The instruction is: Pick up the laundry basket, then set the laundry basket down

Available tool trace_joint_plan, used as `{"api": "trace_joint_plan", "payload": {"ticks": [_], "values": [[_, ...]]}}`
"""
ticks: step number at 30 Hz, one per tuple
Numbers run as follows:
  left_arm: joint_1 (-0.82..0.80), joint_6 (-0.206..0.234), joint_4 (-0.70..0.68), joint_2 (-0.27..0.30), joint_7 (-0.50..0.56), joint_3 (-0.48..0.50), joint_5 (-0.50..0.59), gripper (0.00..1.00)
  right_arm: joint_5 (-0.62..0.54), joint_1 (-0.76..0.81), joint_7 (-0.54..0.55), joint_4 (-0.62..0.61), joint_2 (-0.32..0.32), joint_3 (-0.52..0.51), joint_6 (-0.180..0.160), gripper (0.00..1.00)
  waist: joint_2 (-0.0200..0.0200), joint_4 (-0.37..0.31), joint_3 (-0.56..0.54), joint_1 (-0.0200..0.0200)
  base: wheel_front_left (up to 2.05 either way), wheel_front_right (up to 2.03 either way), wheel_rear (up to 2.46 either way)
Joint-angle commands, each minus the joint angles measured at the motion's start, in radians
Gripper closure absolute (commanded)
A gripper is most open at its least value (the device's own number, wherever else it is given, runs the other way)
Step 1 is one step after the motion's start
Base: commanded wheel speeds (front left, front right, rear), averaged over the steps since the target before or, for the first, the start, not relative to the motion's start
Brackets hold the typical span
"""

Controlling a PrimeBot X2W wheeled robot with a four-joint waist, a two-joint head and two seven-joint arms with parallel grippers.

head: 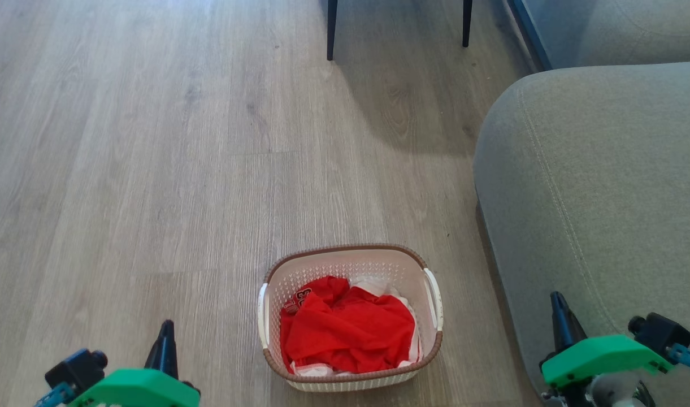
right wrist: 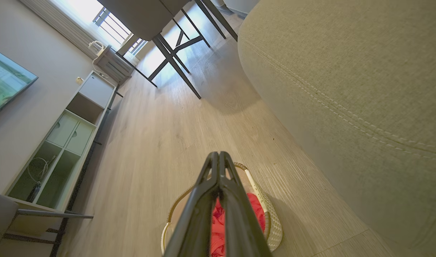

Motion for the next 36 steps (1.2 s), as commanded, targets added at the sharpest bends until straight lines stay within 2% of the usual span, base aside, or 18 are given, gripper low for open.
{"api": "trace_joint_plan", "payload": {"ticks": [1,36], "values": [[-0.063,-0.01,-0.024,0.002,0.004,0.033,-0.026,1.0,0.03,-0.061,0.009,-0.028,-0.021,-0.001,0.001,1.0,0.0,0.0,0.0,0.0,0.0,0.0,0.0],[-0.147,-0.081,0.002,-0.016,0.104,0.115,-0.408,1.0,0.419,-0.103,0.106,-0.021,-0.027,-0.058,0.002,1.0,0.0,-0.007,0.012,0.0,0.0,0.0,0.0]]}}
